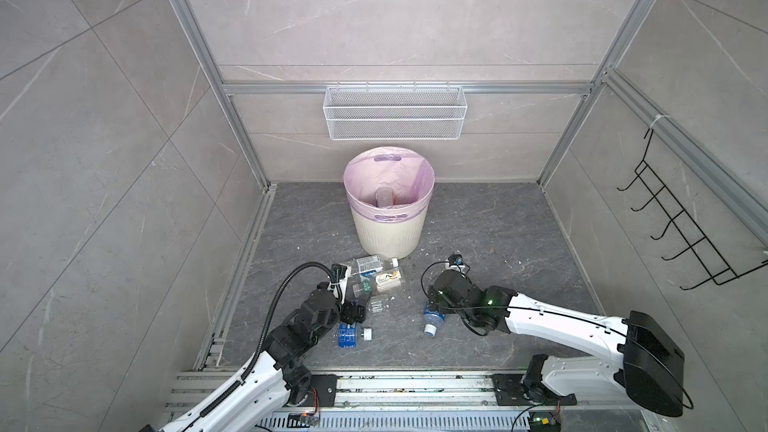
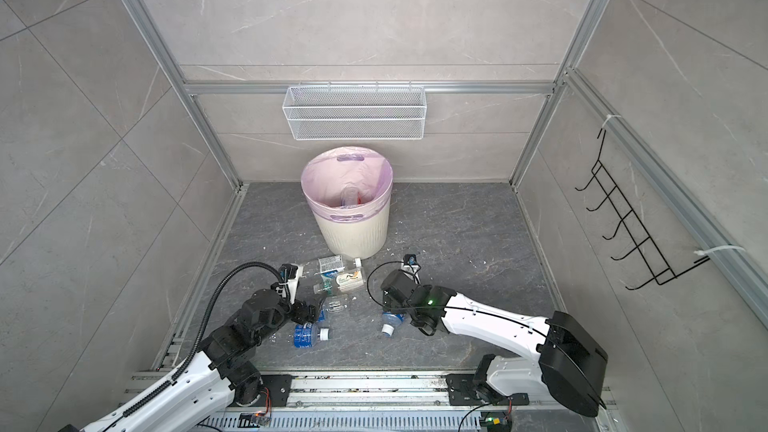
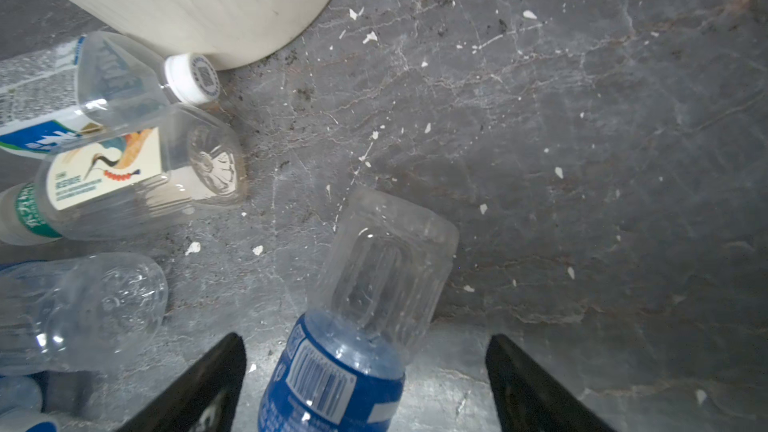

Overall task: Throw the plastic bottles in the bin
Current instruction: 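Lower the right gripper and close it around the blue-labelled bottle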

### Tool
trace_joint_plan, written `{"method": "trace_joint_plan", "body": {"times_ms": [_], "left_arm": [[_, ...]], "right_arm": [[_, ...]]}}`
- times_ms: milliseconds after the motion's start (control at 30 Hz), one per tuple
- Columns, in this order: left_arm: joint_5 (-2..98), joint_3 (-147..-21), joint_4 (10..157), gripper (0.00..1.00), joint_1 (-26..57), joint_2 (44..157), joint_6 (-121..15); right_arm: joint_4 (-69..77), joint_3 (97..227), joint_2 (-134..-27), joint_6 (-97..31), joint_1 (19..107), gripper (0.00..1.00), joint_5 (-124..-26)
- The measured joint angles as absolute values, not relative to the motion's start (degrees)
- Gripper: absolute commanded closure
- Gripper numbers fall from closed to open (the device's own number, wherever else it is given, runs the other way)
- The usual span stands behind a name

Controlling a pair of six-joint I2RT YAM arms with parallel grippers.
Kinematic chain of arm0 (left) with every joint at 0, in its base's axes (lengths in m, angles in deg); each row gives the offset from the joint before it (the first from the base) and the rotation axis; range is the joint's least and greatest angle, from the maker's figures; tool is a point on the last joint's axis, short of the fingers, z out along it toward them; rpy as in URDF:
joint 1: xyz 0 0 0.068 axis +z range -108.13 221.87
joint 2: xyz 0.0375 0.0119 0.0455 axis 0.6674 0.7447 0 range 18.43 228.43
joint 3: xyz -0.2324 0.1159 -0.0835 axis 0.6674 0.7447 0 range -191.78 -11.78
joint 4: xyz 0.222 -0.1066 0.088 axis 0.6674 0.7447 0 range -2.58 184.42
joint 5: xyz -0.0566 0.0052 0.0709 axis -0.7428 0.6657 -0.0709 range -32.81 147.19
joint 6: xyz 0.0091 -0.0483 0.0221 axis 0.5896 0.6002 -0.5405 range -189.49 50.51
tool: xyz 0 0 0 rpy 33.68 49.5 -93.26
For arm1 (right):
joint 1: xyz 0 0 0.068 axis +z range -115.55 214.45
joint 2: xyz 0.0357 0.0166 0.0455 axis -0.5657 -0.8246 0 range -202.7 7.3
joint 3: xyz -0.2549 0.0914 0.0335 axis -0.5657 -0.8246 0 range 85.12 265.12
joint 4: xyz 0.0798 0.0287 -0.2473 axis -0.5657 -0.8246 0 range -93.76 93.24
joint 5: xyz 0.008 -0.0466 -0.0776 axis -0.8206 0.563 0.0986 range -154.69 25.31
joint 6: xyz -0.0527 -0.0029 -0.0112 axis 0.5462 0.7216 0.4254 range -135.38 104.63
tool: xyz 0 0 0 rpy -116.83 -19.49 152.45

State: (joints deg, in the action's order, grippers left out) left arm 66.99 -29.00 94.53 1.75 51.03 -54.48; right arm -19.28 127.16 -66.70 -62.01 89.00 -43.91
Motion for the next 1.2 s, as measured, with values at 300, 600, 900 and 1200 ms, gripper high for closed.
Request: {"method": "trace_joint_plan", "body": {"times_ms": [300, 600, 900, 1200], "left_arm": [[66.9, -29.0, 94.4, 0.02, 1.9, 51.2, -54.5], [66.9, -29.0, 93.8, 0.02, 2.1, 51.7, -54.5], [66.5, -29.0, 93.4, 0.02, 2.2, 51.9, -54.5], [66.0, -29.0, 93.3, 0.02, 2.4, 52.0, -54.5]], "right_arm": [[-15.3, 126.9, -73.5, -64.6, 90.2, 0.1, -45.6], [-14.1, 127.0, -77.7, -65.2, 90.2, 0.12, -45.6], [-13.2, 127.0, -79.9, -65.3, 90.5, 0.24, -46.1], [-12.0, 127.0, -80.1, -65.1, 90.7, 0.43, -46.1]]}}
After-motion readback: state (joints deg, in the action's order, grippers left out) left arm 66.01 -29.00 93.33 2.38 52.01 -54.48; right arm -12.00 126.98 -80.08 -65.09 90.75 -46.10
